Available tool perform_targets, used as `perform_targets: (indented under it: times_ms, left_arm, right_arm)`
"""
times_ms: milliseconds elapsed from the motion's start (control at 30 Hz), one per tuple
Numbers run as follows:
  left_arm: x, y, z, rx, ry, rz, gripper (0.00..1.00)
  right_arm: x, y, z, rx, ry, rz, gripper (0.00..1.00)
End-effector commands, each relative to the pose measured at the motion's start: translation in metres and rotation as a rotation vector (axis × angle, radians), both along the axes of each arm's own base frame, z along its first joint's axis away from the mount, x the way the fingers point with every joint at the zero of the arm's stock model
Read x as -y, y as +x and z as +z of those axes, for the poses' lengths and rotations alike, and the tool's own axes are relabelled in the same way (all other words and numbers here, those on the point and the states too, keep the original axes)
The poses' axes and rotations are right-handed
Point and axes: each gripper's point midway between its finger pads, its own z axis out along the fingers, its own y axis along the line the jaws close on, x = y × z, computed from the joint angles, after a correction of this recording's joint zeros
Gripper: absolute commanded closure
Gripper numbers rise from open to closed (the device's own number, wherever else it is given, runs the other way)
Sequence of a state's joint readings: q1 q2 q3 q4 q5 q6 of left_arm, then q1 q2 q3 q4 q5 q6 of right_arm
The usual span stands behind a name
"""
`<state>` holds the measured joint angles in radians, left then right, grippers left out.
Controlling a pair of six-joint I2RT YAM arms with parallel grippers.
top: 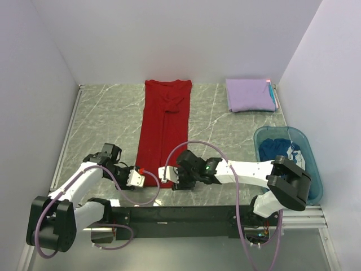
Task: Fold and stack the t-shirts
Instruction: Fold the tshirt
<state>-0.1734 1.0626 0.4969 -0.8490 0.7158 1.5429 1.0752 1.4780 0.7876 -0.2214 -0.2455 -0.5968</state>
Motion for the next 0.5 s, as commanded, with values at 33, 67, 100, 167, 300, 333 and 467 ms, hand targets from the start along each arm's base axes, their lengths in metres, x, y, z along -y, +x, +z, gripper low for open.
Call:
perform_targets:
  times_ms: [33,67,100,167,300,333,467]
  left_arm:
    - [-0.003,0.011,-0.003,0.050,0.053,-0.033,0.46]
    - [-0.004,0.013,-0.004,0.042,0.061,-0.025,0.47]
    - [-0.004,0.014,-0.006,0.029,0.067,-0.010,0.47]
    - [-0.008,0.015,-0.010,0.012,0.091,-0.010,0.48]
    - [-0.009,0.020,-0.014,-0.009,0.110,0.006,0.52]
    - [-0.009,0.020,-0.014,-0.013,0.112,0.003,0.54]
    - [-0.010,0.023,-0.017,-0.023,0.129,-0.007,0.60]
  right_arm:
    - [-0.002,-0.002,-0.005,0.031,-0.016,0.058,0.46]
    - [-0.002,-0.003,-0.006,0.034,-0.028,0.076,0.46]
    - [0.000,-0.003,-0.011,0.027,-0.048,0.085,0.46]
    - [-0.001,-0.004,-0.012,0.032,-0.065,0.104,0.46]
    - [0.002,-0.004,-0.022,0.029,-0.121,0.123,0.47]
    - [0.003,-0.003,-0.023,0.036,-0.132,0.125,0.47]
    - [0.008,0.000,-0.029,0.051,-0.177,0.139,0.51]
